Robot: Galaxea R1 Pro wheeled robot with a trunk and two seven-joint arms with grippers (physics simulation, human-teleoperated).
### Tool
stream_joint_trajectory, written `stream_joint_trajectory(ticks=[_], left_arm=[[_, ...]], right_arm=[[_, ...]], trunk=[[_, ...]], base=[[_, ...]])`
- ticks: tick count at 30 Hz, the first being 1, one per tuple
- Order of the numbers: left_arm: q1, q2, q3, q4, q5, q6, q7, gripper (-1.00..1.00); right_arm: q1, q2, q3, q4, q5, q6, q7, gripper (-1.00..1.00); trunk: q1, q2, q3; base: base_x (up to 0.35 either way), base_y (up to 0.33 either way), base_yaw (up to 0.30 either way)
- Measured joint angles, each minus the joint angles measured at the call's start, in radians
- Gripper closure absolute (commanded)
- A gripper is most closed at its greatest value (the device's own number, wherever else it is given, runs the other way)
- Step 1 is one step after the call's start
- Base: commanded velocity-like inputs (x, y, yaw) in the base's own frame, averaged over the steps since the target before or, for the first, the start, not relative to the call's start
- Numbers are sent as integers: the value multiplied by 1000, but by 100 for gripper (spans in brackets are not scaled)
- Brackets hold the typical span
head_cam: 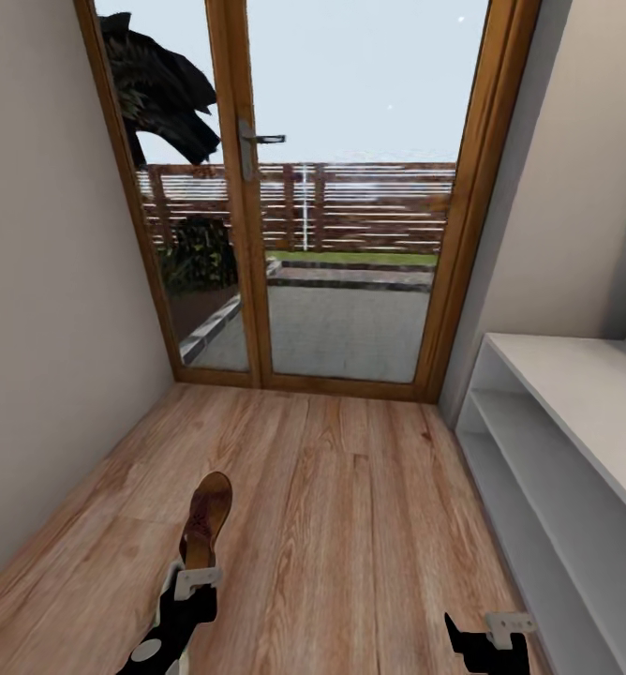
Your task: Pick up the two gym shoes and the two sandals from the corridor floor and place them onto the hallstand (shoe rack) in the corridor, making sure they are on the rack and not on the floor. Arrange them so the two gym shoes are next to each other and the two sandals are next to each other.
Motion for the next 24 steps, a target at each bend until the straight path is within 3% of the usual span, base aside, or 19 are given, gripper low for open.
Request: stream_joint_trajectory(ticks=[7,17,24], left_arm=[[0,0,0,0,0,0,0,100],[0,0,0,-1,0,0,1,100],[0,0,0,-3,0,0,1,100]], right_arm=[[0,0,0,0,0,0,0,-100],[0,0,0,0,0,0,0,-100],[0,0,0,0,0,0,0,-100]], trunk=[[0,0,0],[0,0,0],[0,0,0]], base=[[42,-11,0],[209,-111,0],[52,-28,0]])
